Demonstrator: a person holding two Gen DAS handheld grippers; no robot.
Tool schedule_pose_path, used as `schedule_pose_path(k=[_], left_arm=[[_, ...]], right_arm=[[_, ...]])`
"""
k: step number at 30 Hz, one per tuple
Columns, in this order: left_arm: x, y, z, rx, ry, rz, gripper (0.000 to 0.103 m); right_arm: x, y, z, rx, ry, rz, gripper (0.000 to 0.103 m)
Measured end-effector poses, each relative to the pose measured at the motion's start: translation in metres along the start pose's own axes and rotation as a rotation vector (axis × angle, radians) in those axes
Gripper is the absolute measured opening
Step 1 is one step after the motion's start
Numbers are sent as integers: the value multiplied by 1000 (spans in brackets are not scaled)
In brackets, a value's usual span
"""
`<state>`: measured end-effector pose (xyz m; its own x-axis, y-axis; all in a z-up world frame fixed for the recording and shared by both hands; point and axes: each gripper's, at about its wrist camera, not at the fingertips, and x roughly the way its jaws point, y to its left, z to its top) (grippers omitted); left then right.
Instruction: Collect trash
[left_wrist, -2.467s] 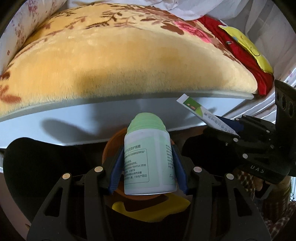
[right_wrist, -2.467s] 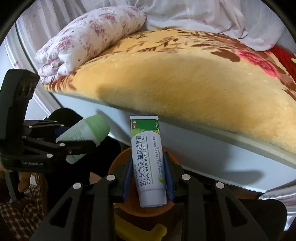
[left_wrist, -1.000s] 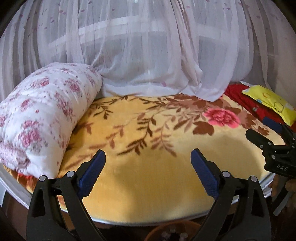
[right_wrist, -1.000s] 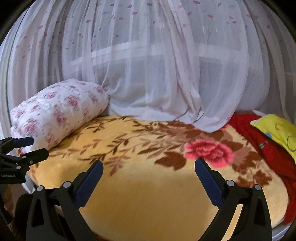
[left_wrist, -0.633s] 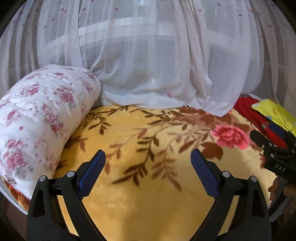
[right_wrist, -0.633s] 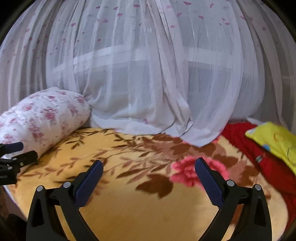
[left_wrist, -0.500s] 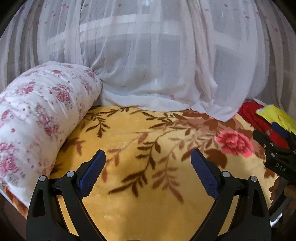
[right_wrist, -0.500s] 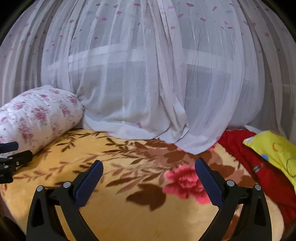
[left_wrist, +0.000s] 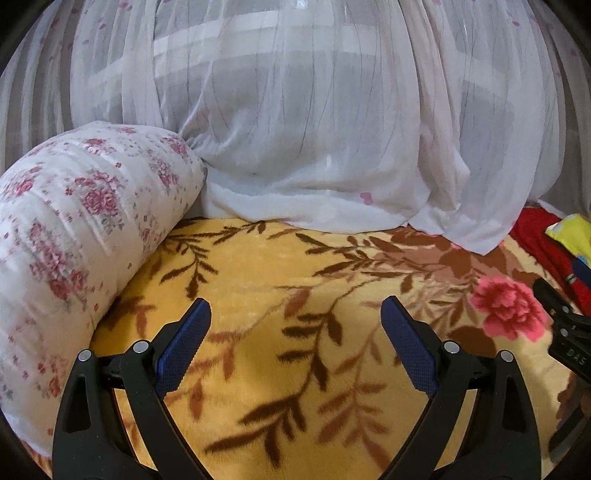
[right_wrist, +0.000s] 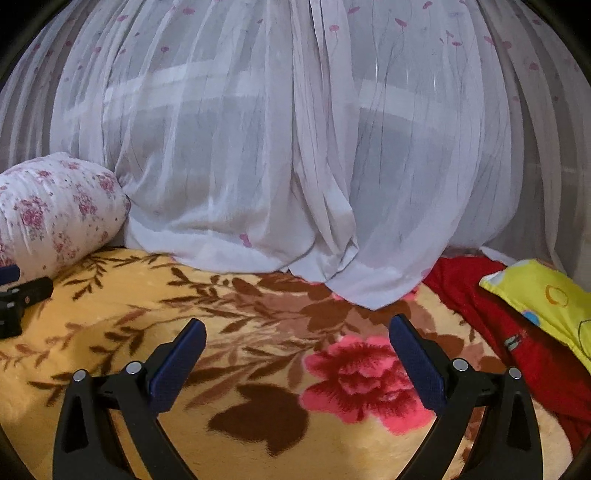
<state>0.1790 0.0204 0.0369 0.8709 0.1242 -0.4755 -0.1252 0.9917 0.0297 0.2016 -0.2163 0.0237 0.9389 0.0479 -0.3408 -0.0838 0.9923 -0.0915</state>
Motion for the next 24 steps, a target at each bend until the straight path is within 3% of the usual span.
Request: schedule_pose_path(k=[10,24], left_arm=[[29,1,-14,-27,65,-46,91],[38,2,-31,-1,104,-28,91]], right_arm=[[16,3,-15,-26,42,-29,98],[15,10,-21,-60,38,-38,98]])
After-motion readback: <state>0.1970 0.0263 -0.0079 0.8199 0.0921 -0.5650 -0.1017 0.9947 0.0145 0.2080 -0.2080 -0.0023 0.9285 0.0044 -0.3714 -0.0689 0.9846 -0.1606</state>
